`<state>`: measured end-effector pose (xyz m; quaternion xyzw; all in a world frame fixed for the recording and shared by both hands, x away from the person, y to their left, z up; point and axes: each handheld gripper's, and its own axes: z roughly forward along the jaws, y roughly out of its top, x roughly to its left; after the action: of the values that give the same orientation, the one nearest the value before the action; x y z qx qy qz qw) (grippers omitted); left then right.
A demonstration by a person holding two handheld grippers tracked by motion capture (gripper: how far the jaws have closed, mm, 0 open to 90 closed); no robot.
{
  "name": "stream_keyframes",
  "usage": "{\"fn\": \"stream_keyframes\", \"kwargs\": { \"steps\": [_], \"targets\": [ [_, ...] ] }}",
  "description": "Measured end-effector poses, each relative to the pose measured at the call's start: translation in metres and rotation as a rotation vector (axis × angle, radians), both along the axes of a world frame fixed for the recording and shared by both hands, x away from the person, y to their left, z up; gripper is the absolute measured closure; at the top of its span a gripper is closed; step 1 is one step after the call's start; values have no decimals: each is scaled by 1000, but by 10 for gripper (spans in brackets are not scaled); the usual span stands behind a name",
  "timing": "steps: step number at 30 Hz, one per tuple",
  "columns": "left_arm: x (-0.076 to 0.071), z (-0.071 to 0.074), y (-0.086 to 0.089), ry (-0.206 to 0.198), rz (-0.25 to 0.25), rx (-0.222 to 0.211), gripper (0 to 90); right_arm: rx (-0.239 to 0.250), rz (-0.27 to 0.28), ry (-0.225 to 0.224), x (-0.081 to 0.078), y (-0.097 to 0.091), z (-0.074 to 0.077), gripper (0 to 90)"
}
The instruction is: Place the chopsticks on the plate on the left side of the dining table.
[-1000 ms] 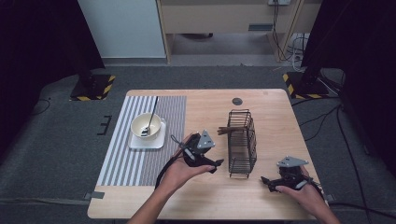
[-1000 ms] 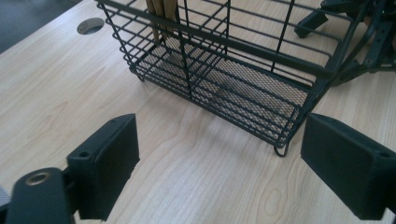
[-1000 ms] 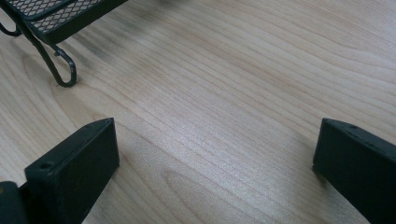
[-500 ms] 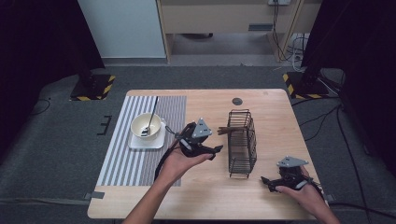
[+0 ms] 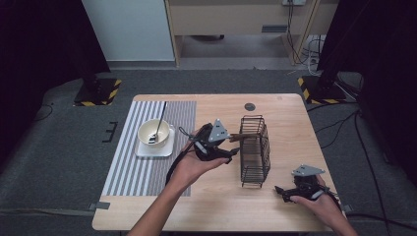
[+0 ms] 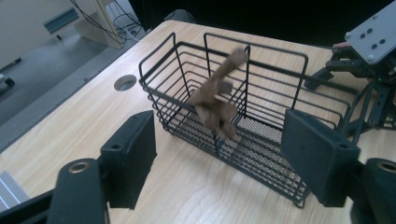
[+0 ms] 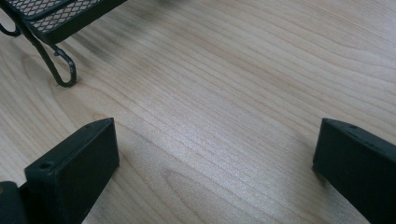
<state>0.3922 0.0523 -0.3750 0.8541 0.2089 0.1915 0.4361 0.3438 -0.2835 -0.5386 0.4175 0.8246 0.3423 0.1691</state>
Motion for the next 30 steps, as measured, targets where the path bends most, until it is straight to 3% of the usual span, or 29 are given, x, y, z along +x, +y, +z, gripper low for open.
{"fn": "stream_keyframes", "kwargs": {
  "steps": [6,18,30],
  "targets": [
    [3,4,-5,-17,-5,1,238,-1,0,-1,0,0,0,2],
    [4,17,-25,-71,-22,14,318,-1,0,-1,0,0,0,2],
    [13,18,-37,-54,-11,78,497,-1,0,-1,0,0,0,2]
  ]
}}
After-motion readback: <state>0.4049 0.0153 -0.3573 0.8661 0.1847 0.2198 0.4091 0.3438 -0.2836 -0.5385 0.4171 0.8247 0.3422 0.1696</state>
